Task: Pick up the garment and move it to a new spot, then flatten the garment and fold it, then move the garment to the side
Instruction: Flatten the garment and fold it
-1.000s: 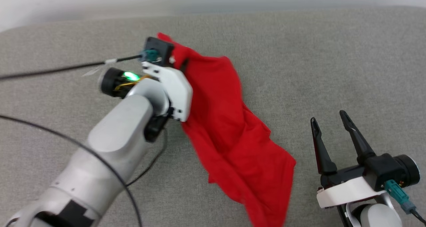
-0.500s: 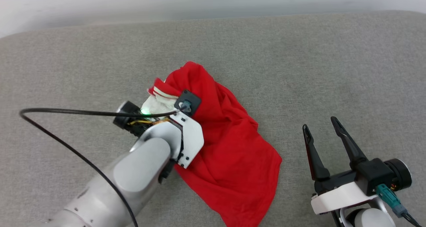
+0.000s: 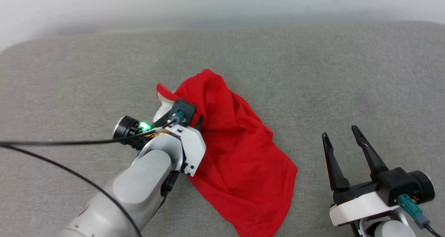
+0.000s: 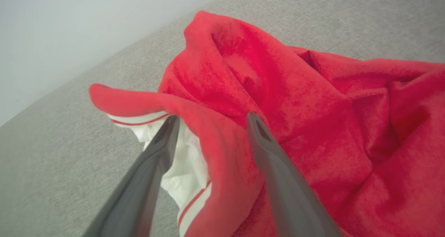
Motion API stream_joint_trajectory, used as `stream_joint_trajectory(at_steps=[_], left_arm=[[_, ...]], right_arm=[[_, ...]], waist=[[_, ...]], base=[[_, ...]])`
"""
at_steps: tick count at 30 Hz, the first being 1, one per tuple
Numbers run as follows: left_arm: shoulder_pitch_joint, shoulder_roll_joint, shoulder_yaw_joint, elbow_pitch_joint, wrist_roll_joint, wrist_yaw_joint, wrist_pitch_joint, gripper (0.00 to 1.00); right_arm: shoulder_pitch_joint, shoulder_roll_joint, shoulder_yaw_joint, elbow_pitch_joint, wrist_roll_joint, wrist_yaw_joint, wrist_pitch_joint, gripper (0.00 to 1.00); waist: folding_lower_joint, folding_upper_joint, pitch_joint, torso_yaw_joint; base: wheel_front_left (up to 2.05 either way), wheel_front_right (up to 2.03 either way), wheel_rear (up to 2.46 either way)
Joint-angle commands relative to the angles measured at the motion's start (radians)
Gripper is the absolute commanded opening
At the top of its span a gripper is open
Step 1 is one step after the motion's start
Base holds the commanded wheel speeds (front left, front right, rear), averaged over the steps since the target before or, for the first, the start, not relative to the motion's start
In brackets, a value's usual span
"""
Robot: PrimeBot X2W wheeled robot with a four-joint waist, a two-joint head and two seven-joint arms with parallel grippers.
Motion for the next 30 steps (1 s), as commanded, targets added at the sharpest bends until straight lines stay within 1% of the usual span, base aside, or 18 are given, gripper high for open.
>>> stream_joint_trajectory(at_steps=[1, 4, 7, 12, 15, 17, 20, 21, 24, 28, 29, 30], left_arm=[[0.018, 0.010, 0.011, -0.015, -0.009, 0.010, -0.014, 1.00], [0.045, 0.036, 0.038, -0.081, -0.029, 0.019, -0.053, 1.00], [0.082, 0.079, 0.067, -0.175, -0.048, 0.032, -0.087, 1.00], [0.159, 0.182, 0.143, -0.373, -0.071, 0.092, -0.160, 1.00], [0.224, 0.246, 0.203, -0.478, -0.083, 0.125, -0.226, 1.00], [0.274, 0.278, 0.246, -0.540, -0.085, 0.141, -0.253, 1.00], [0.364, 0.290, 0.321, -0.643, -0.087, 0.141, -0.268, 1.00], [0.395, 0.290, 0.348, -0.686, -0.067, 0.137, -0.270, 1.00], [0.519, 0.260, 0.440, -0.774, -0.031, 0.142, -0.269, 1.00], [0.650, 0.216, 0.536, -0.808, -0.006, 0.123, -0.269, 1.00], [0.675, 0.207, 0.550, -0.808, -0.001, 0.114, -0.269, 1.00], [0.675, 0.207, 0.550, -0.808, -0.001, 0.114, -0.269, 1.00]], right_arm=[[0.009, 0.001, 0.000, 0.004, 0.006, -0.001, -0.002, 1.00], [0.021, 0.001, -0.001, 0.007, 0.010, -0.001, -0.002, 1.00], [0.030, 0.001, 0.002, 0.012, 0.009, -0.001, -0.002, 1.00], [0.044, 0.001, -0.005, 0.008, 0.015, -0.001, -0.002, 1.00], [0.045, 0.001, -0.012, 0.004, 0.013, -0.001, -0.002, 1.00], [0.044, 0.001, -0.018, 0.000, 0.008, -0.001, -0.002, 1.00], [0.042, 0.001, -0.026, -0.007, 0.003, -0.001, -0.002, 1.00], [0.040, 0.001, -0.031, -0.011, 0.002, -0.001, -0.002, 1.00], [0.038, 0.001, -0.038, -0.022, -0.001, -0.001, -0.002, 1.00], [0.039, 0.001, -0.040, -0.029, -0.001, -0.001, -0.002, 1.00], [0.040, 0.001, -0.040, -0.030, -0.001, -0.001, -0.002, 1.00], [0.040, 0.001, -0.040, -0.030, -0.001, -0.001, -0.002, 1.00]], waist=[[0.0000, 0.0000, -0.025, 0.021], [0.0000, 0.0000, -0.053, 0.042], [0.0000, 0.0000, -0.078, 0.057], [0.0000, 0.0000, -0.101, 0.071], [0.0000, 0.0000, -0.107, 0.074], [0.0000, 0.0000, -0.108, 0.072], [0.0000, 0.0000, -0.109, 0.065], [0.0000, 0.0000, -0.108, 0.062], [0.0000, 0.0000, -0.105, 0.051], [0.0000, 0.0000, -0.101, 0.037], [0.0000, 0.0000, -0.098, 0.034], [0.0000, 0.0000, -0.098, 0.034]], base=[[0.00, 0.00, 0.00], [0.00, 0.00, 0.00], [0.00, 0.00, 0.00], [0.00, 0.00, 0.00], [0.00, 0.00, 0.00], [0.00, 0.00, 0.00], [0.00, 0.00, 0.00], [0.00, 0.00, 0.00], [0.00, 0.00, 0.00], [0.00, 0.00, 0.00], [0.00, 0.00, 0.00], [0.00, 0.00, 0.00]])
